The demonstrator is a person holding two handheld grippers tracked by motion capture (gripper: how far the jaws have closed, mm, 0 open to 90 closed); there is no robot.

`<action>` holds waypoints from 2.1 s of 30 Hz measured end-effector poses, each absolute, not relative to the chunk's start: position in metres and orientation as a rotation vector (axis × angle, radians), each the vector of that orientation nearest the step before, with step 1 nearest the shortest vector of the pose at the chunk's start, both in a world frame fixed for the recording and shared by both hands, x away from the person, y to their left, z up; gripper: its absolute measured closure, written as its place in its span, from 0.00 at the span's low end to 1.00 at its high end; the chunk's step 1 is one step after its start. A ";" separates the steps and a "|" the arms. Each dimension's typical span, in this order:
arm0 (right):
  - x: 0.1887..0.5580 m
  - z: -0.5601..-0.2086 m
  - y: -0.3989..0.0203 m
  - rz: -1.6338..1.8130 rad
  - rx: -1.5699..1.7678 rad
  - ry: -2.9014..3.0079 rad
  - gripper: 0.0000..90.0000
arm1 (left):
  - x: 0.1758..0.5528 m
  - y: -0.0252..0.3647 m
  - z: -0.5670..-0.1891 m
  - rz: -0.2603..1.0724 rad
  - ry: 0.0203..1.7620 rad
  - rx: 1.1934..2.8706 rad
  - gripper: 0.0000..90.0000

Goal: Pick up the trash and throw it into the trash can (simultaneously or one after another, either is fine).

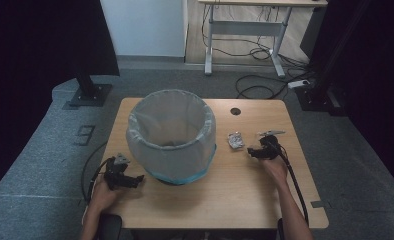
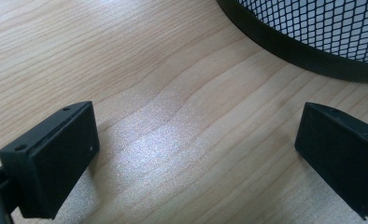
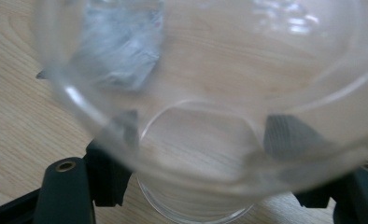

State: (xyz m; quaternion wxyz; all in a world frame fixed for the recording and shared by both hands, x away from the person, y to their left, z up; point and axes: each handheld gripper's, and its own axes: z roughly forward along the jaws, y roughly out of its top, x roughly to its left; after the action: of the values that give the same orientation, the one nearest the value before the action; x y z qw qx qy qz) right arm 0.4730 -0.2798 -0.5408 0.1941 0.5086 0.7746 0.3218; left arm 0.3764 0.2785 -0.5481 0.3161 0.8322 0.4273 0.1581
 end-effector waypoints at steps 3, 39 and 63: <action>0.472 -0.537 -0.281 0.894 1.413 2.168 0.32 | 0.376 0.279 -0.548 0.415 1.125 2.193 0.00; 0.450 -0.452 -0.261 0.960 1.213 2.352 0.32 | 0.377 0.278 -0.548 0.415 1.126 2.193 0.00; 0.444 -0.392 -0.245 1.012 1.099 2.425 0.33 | 0.377 0.278 -0.548 0.415 1.125 2.193 0.00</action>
State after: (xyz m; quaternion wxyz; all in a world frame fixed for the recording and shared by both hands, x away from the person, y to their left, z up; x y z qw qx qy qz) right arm 0.4438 -0.2448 -0.3924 0.1463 0.3816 0.8423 0.3514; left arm 0.3766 0.2784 -0.5479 0.3154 0.8326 0.4272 0.1575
